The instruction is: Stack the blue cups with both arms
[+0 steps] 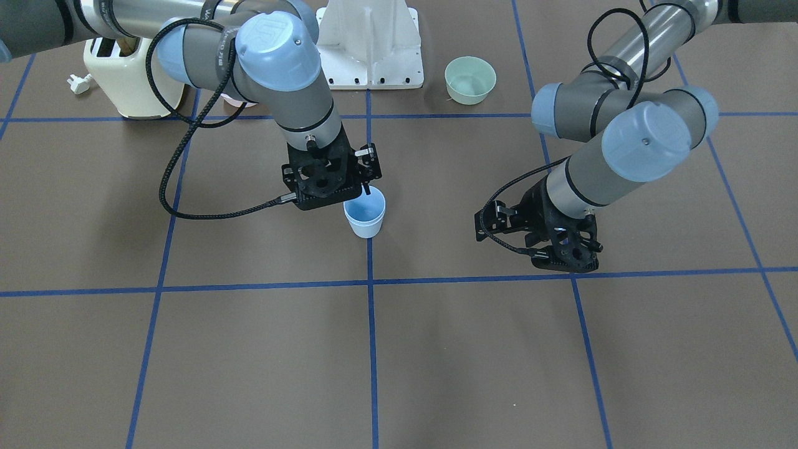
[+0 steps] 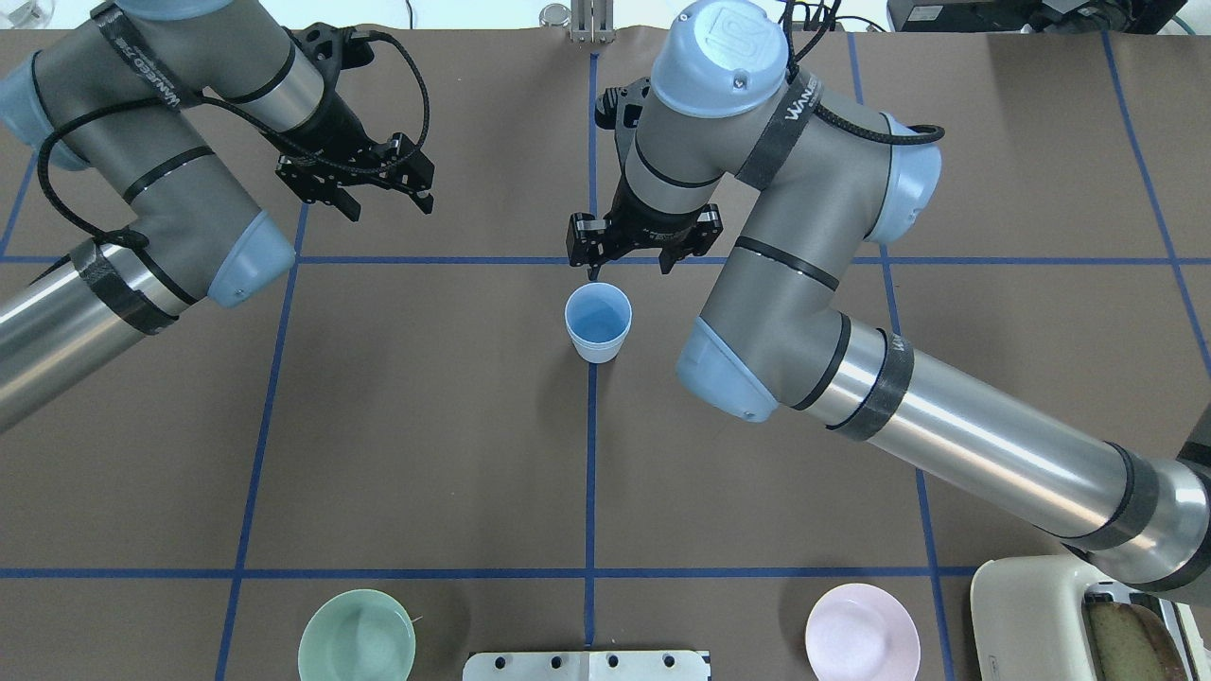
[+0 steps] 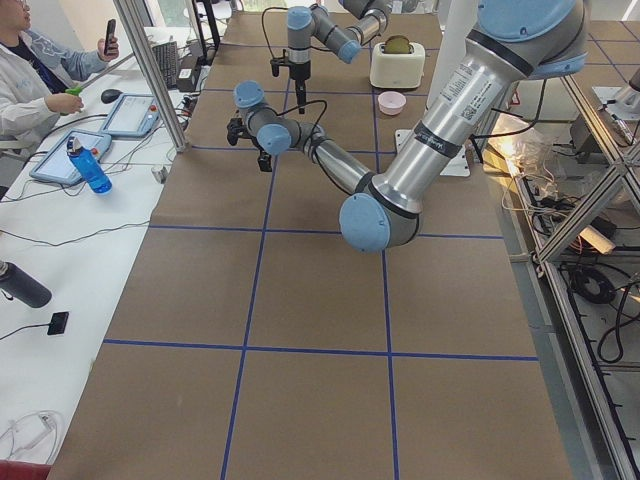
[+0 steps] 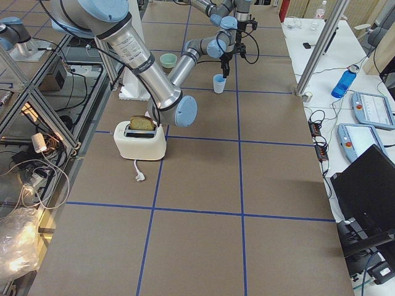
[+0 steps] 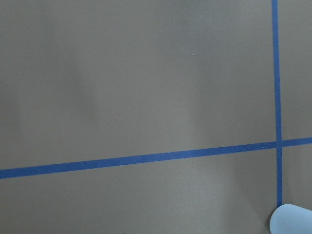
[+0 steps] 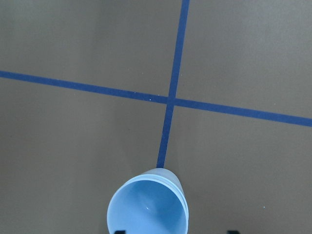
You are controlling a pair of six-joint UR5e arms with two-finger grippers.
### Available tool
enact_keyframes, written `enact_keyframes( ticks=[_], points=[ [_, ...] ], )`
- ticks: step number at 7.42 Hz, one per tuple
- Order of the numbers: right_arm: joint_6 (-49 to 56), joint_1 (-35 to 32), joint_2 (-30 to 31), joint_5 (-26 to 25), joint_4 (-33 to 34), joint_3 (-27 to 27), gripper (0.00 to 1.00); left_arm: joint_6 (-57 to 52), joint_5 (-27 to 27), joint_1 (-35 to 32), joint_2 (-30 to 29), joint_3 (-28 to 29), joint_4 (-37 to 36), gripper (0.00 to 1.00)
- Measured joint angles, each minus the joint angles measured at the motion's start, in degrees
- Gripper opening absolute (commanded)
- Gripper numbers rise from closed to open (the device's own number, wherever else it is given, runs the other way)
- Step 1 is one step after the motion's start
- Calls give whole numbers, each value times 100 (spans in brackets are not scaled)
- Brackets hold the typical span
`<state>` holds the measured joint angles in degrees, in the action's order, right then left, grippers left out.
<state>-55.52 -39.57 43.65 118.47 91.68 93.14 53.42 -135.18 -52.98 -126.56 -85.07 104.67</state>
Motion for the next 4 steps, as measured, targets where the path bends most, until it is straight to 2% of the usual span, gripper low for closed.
enact_keyframes(
  ticks=[2, 4],
  points=[
    [76, -377, 470, -345, -238, 298, 100, -340, -134, -299, 108, -49, -30, 100],
    [591, -1163, 1198, -402, -336, 469, 100, -1410, -343, -999, 354, -120, -312, 100]
  ],
)
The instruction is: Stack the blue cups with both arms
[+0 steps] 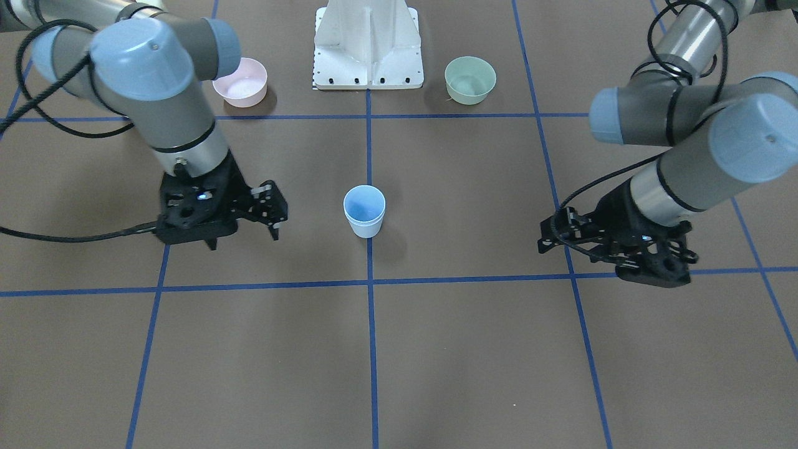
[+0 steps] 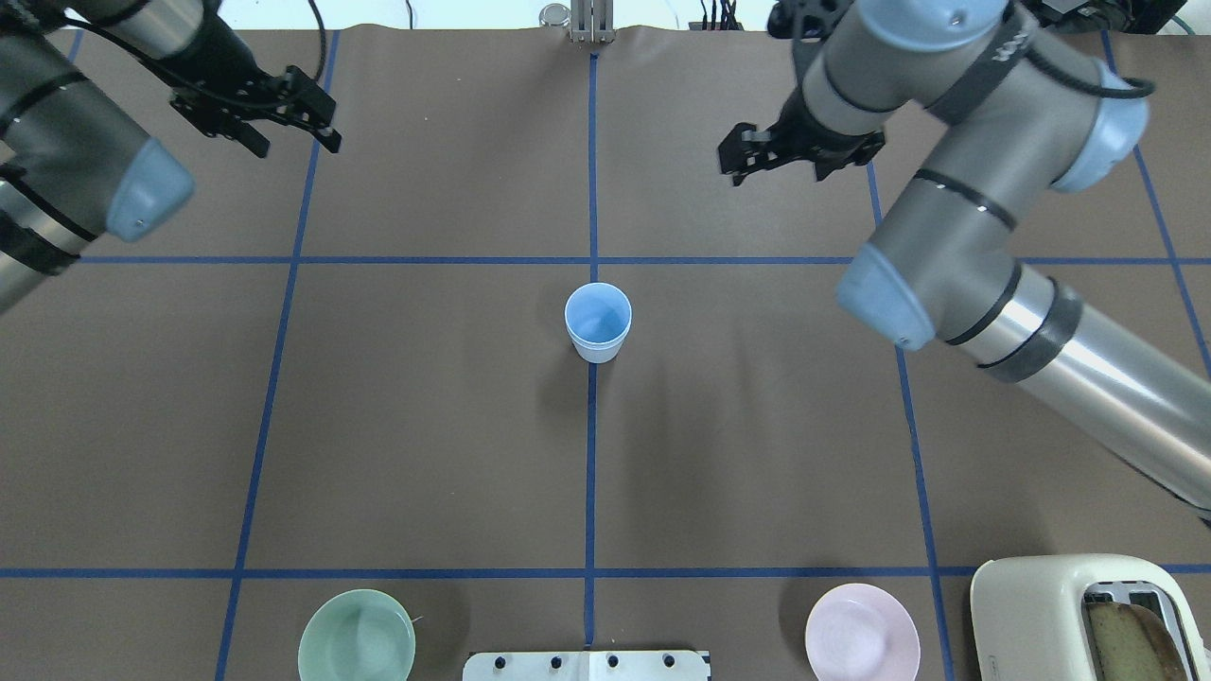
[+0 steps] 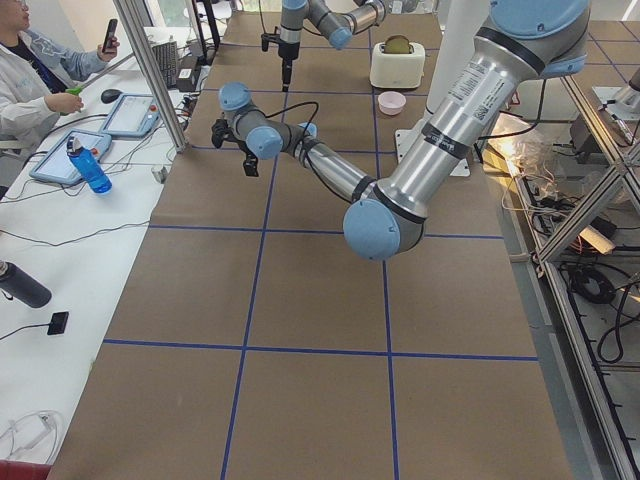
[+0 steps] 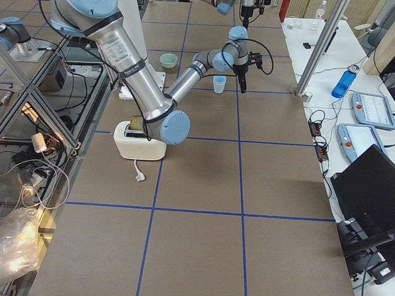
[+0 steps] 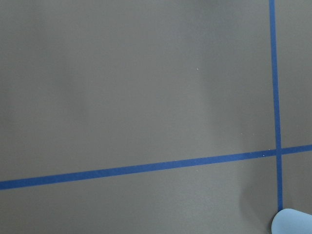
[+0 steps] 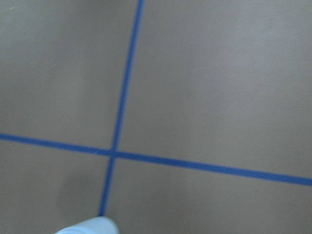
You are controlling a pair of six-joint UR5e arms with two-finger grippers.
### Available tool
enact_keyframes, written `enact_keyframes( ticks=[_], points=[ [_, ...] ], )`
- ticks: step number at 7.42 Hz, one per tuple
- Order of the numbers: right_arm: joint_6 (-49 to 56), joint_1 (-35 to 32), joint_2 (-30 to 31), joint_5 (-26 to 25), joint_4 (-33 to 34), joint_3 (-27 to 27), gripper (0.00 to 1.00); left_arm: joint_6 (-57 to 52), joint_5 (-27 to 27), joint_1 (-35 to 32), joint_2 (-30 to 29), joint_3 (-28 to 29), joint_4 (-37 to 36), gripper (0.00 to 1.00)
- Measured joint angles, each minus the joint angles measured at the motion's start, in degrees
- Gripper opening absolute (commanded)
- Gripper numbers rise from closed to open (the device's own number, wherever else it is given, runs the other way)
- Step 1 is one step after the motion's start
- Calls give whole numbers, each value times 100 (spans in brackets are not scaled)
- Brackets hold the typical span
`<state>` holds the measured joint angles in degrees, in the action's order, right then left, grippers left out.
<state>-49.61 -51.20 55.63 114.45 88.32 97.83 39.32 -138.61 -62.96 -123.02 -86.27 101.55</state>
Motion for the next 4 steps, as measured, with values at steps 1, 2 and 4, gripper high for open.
enact_keyframes(
  ticks=[1, 2, 4],
  points=[
    [395, -506, 377, 239, 1, 10, 100, -768, -29, -360, 66, -33, -339, 100],
    [990, -1003, 737, 485, 8, 5, 100, -1519, -34, -674, 97, -60, -761, 100],
    [2245, -1951, 1441, 745, 145, -28, 100, -2790, 9, -1125, 409, -209, -1386, 100]
  ],
)
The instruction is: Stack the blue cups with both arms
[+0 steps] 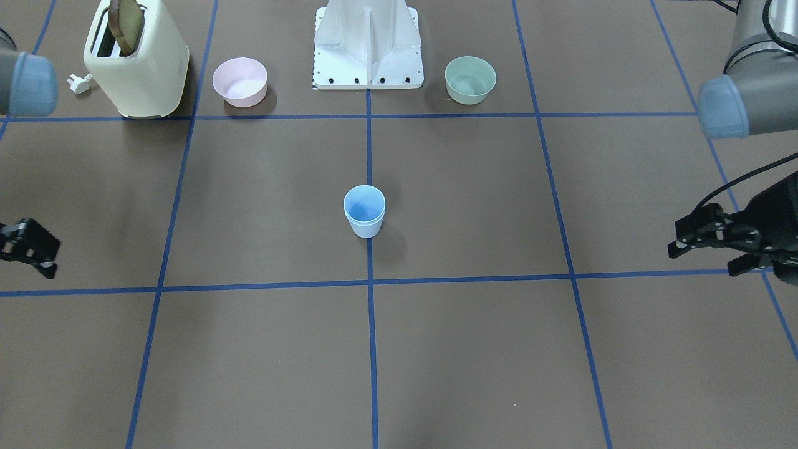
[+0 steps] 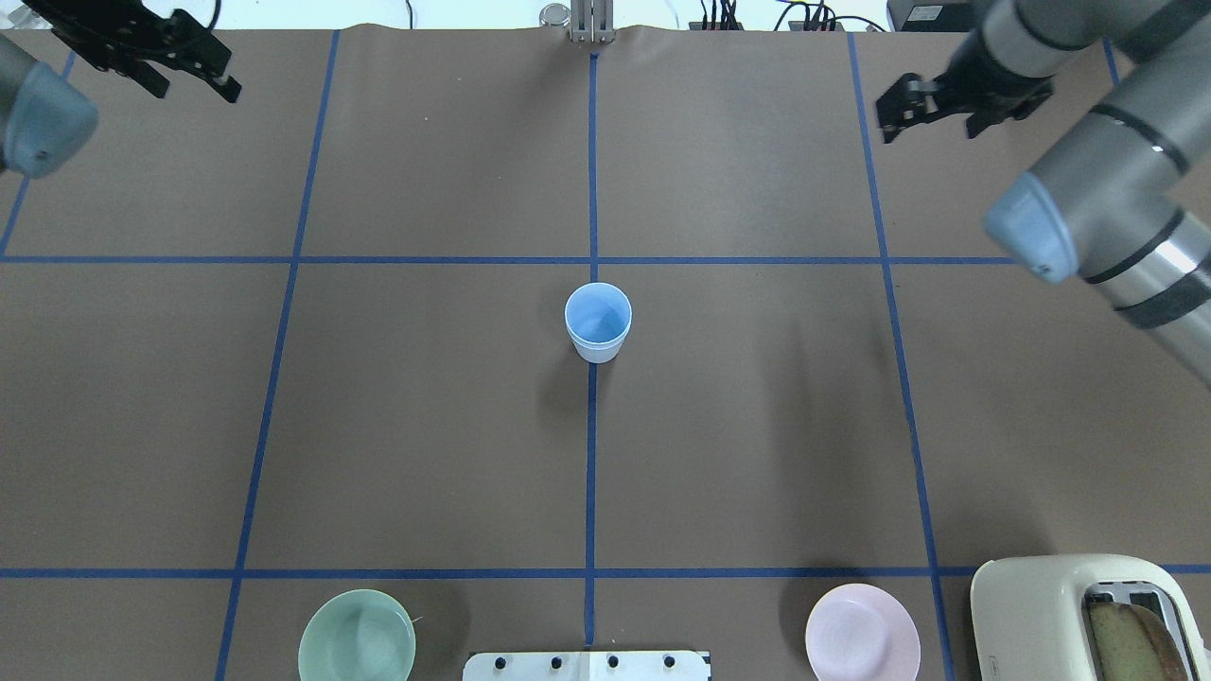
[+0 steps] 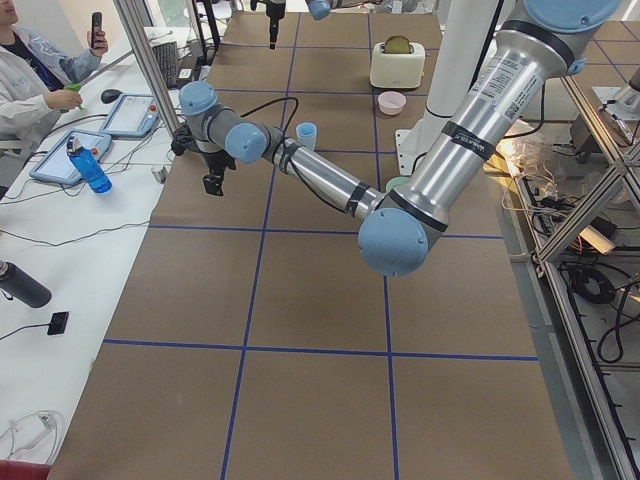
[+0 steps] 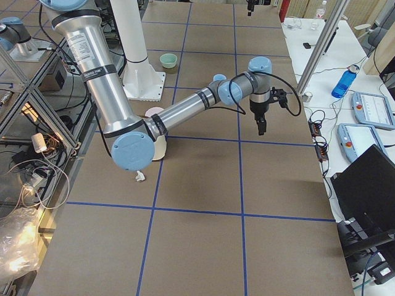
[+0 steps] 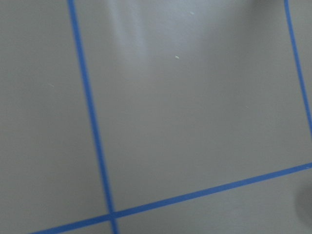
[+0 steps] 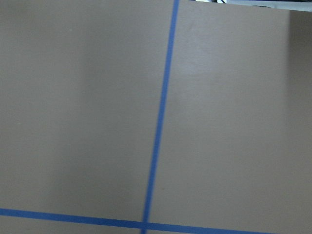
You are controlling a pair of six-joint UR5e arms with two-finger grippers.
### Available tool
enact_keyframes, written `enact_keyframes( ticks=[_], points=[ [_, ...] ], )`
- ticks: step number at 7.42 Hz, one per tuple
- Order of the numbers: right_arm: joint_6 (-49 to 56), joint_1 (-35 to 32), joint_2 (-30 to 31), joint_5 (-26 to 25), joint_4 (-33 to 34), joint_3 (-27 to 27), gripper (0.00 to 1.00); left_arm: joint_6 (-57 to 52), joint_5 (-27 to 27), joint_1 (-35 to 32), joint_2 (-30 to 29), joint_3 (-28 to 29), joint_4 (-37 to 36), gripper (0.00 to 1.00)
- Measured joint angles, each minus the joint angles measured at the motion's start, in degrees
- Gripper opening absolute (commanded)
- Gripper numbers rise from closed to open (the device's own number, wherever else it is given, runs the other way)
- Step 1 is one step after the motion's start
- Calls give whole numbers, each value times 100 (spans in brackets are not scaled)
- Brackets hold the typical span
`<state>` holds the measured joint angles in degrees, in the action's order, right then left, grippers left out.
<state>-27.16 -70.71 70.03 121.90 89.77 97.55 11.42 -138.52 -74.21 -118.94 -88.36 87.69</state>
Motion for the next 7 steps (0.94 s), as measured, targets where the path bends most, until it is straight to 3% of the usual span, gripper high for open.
enact_keyframes(
  ticks=[3, 7],
  points=[
    [2233, -1140, 773, 65, 856, 2, 100, -1092, 25, -628, 836, -224, -147, 100],
    [2918, -1958, 1905, 584, 929, 73, 100, -1763, 222, -1130, 1606, -317, -153, 100]
  ],
)
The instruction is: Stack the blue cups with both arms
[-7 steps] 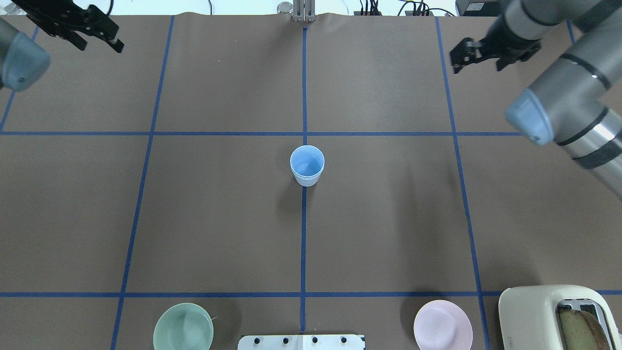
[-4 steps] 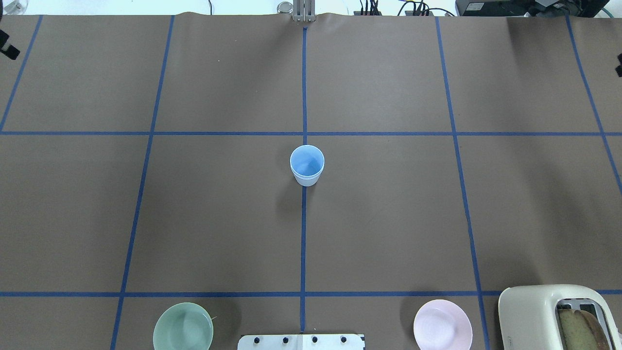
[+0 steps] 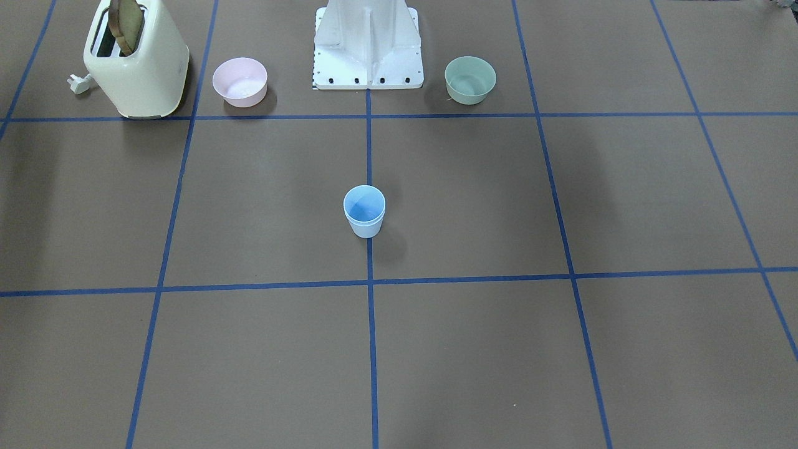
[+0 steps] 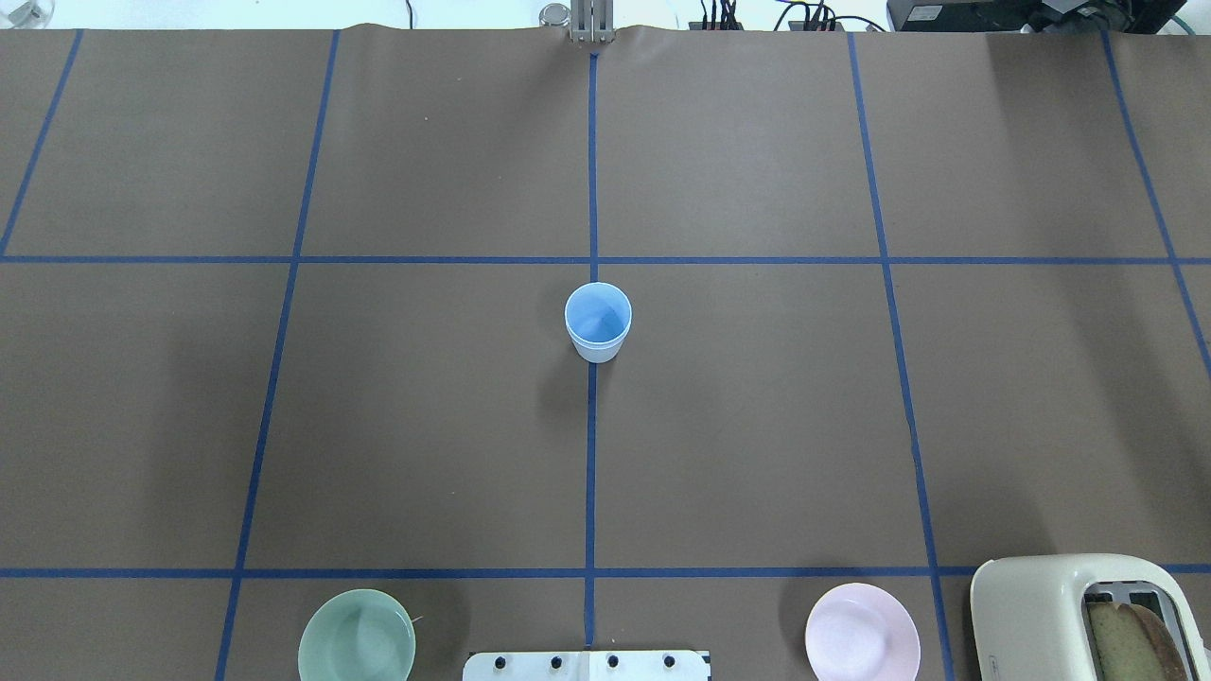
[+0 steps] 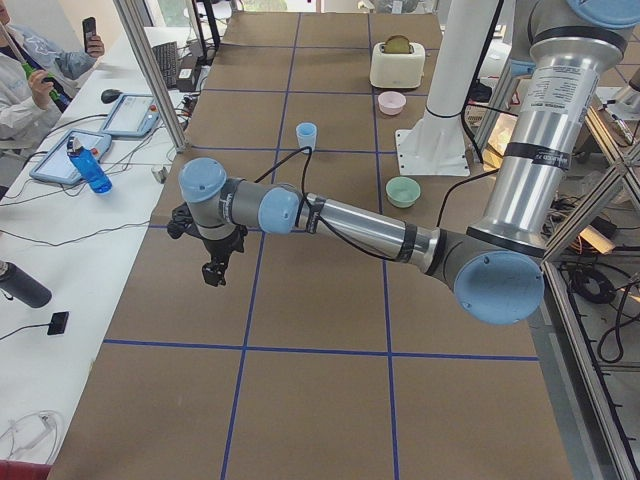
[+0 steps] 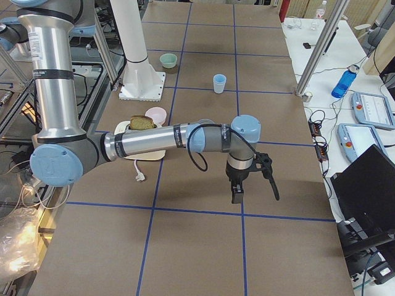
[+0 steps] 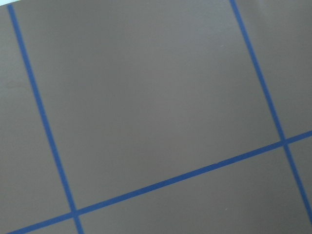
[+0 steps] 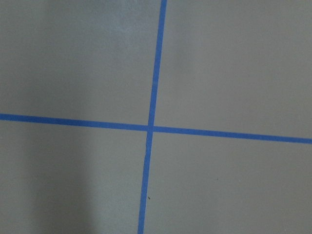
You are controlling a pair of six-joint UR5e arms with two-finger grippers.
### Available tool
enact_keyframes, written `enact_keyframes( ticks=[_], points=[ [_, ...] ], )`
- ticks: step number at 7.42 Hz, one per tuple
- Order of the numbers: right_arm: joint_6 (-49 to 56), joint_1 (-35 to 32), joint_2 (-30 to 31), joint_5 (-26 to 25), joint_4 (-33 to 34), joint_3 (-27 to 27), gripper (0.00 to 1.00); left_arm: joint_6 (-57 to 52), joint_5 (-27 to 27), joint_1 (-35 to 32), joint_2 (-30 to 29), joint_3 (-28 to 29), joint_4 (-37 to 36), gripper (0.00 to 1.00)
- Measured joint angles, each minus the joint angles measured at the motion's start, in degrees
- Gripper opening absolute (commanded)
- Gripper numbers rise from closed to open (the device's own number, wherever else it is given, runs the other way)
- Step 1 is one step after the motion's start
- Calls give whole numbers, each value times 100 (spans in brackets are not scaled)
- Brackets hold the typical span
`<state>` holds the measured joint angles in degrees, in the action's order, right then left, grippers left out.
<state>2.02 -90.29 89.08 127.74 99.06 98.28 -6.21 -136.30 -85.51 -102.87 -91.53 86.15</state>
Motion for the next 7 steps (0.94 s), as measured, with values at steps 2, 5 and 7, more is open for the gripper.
enact_keyframes(
  ticks=[2, 5, 7],
  points=[
    [63, -83, 166, 147, -1, 87, 100, -7, 73, -29, 318, -91, -18, 100],
    [70, -103, 204, 293, 7, 278, 100, 26, 86, -28, 453, -117, -22, 100],
    [71, -116, 208, 335, 10, 371, 100, 31, 81, -28, 488, -119, -20, 100]
  ],
)
